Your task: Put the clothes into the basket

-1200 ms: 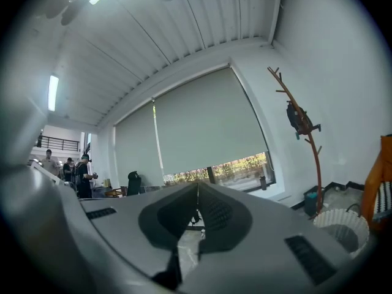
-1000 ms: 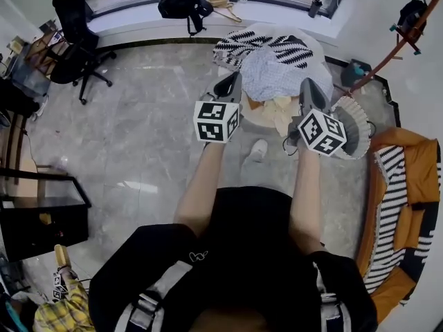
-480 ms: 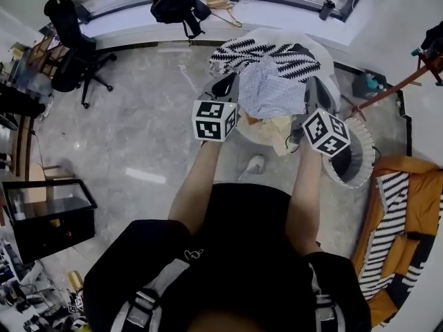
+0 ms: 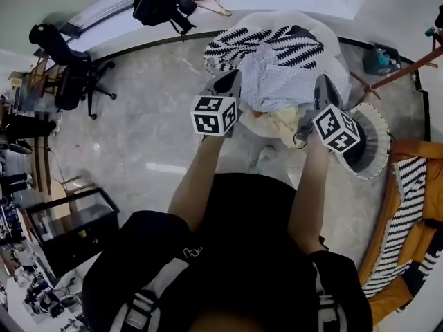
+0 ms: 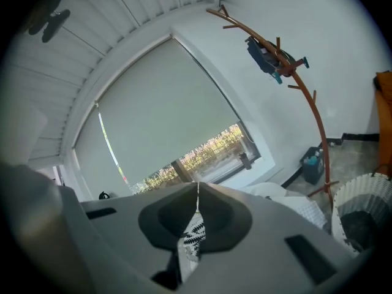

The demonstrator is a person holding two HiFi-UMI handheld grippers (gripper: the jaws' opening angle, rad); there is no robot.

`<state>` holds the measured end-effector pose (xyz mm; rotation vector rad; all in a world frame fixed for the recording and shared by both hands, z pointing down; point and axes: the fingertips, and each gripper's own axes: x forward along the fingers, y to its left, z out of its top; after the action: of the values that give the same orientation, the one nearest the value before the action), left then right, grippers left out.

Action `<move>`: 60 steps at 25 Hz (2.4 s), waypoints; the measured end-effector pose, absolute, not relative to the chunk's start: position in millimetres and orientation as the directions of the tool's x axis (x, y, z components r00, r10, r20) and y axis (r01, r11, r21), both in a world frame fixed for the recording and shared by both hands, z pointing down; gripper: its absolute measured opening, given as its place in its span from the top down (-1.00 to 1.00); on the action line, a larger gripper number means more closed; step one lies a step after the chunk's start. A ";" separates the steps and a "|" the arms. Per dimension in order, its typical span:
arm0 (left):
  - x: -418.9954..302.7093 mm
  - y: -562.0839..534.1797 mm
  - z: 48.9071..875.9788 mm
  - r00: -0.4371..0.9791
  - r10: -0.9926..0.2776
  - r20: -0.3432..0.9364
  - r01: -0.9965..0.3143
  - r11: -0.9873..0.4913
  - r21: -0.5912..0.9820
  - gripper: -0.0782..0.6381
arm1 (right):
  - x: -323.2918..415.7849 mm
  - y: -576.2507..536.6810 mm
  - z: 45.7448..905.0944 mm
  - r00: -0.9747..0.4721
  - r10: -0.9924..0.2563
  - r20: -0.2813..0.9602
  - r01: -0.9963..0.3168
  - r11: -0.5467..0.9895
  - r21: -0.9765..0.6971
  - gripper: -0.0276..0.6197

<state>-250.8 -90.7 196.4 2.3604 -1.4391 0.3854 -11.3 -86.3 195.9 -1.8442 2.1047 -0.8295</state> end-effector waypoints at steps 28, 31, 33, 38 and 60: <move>-300.7 -160.6 564.3 0.433 -0.502 0.749 -0.890 -0.369 0.268 0.76 | -103.6 -118.2 570.5 -0.287 -0.726 0.625 -0.851 -0.107 -0.515 0.88; -309.5 -158.9 597.9 0.440 -0.474 0.763 -0.886 -0.366 0.283 0.76 | -119.6 -122.1 603.4 -0.310 -0.701 0.642 -0.857 -0.088 -0.508 0.88; -314.4 -169.9 616.1 0.448 -0.468 0.762 -0.881 -0.377 0.287 0.76 | -131.5 -137.0 623.5 -0.326 -0.689 0.647 -0.860 -0.067 -0.505 0.88; -328.1 -178.3 657.8 0.438 -0.456 0.774 -0.886 -0.362 0.288 0.76 | -164.7 -153.8 665.1 -0.386 -0.638 0.666 -0.865 0.000 -0.501 0.87; -336.7 -260.9 789.6 0.522 -0.338 0.783 -0.838 -0.374 0.397 0.14 | -170.5 -297.5 757.9 -0.202 -0.586 0.785 -0.961 0.271 -0.045 0.09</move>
<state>-336.7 -260.9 789.6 1.9406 -0.9616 0.7691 -170.5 -297.5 757.9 -2.1731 2.9376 -1.1366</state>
